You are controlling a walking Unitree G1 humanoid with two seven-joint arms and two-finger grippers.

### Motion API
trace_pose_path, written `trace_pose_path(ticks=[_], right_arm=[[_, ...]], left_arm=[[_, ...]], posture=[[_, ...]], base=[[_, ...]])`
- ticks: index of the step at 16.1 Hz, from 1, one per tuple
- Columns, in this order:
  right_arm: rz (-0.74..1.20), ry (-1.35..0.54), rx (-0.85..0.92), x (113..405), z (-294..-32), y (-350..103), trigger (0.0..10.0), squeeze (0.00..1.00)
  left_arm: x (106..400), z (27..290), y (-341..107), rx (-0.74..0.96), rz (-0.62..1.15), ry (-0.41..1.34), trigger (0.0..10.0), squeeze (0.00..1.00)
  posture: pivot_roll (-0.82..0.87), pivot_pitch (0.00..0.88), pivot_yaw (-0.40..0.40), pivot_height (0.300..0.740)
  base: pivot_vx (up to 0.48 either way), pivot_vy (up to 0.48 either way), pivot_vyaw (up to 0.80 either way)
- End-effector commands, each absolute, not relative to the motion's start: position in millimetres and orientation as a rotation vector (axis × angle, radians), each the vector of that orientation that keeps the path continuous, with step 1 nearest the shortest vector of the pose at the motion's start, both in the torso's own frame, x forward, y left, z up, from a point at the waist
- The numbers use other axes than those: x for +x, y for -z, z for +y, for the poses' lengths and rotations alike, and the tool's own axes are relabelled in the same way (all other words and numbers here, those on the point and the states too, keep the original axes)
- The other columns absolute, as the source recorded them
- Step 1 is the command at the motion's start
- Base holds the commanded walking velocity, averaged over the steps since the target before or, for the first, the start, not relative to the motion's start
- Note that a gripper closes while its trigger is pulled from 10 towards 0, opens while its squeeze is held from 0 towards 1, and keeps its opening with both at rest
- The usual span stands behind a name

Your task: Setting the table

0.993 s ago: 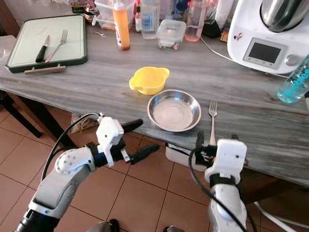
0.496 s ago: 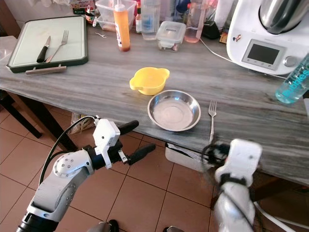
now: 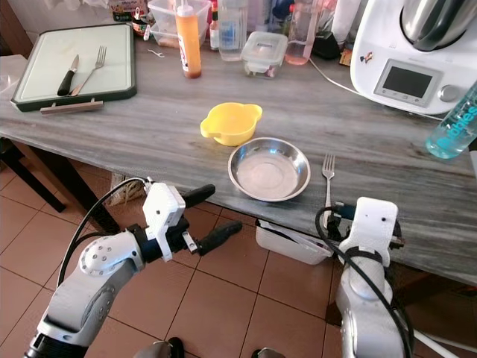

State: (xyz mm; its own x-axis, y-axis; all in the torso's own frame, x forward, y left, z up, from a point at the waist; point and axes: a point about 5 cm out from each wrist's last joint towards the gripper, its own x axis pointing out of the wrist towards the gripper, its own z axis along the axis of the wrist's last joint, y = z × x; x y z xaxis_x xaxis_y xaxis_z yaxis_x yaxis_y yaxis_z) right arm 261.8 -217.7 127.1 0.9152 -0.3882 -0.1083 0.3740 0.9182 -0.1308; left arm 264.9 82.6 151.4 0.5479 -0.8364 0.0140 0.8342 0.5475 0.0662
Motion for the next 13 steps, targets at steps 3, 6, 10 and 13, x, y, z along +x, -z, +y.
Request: trace_pose_path(ticks=[3,6,10,13], right_arm=[[0.177,0.429,-0.127,267,-229,-122,10.0,1.0],[0.19,0.421,-0.128,279,-230,-120,10.0,1.0],[0.214,0.435,-0.153,292,-237,-118,10.0,1.0],[0.227,0.456,-0.134,298,-245,-115,10.0,1.0]], left_arm=[[258,80,-153,0.05,-0.038,1.019,10.0,0.0],[256,80,-156,0.037,-0.031,1.027,10.0,0.0],[250,83,-157,0.034,-0.002,1.082,10.0,0.0],[249,87,-155,0.055,0.022,1.092,10.0,0.0]], posture=[[0.06,0.243,-0.032,0.74],[0.07,0.258,-0.038,0.74],[0.08,0.266,-0.042,0.74],[0.09,0.271,-0.042,0.74]], base=[[0.0,0.0,0.0],[0.0,0.0,0.0],[0.0,0.0,0.0],[0.0,0.0,0.0]])
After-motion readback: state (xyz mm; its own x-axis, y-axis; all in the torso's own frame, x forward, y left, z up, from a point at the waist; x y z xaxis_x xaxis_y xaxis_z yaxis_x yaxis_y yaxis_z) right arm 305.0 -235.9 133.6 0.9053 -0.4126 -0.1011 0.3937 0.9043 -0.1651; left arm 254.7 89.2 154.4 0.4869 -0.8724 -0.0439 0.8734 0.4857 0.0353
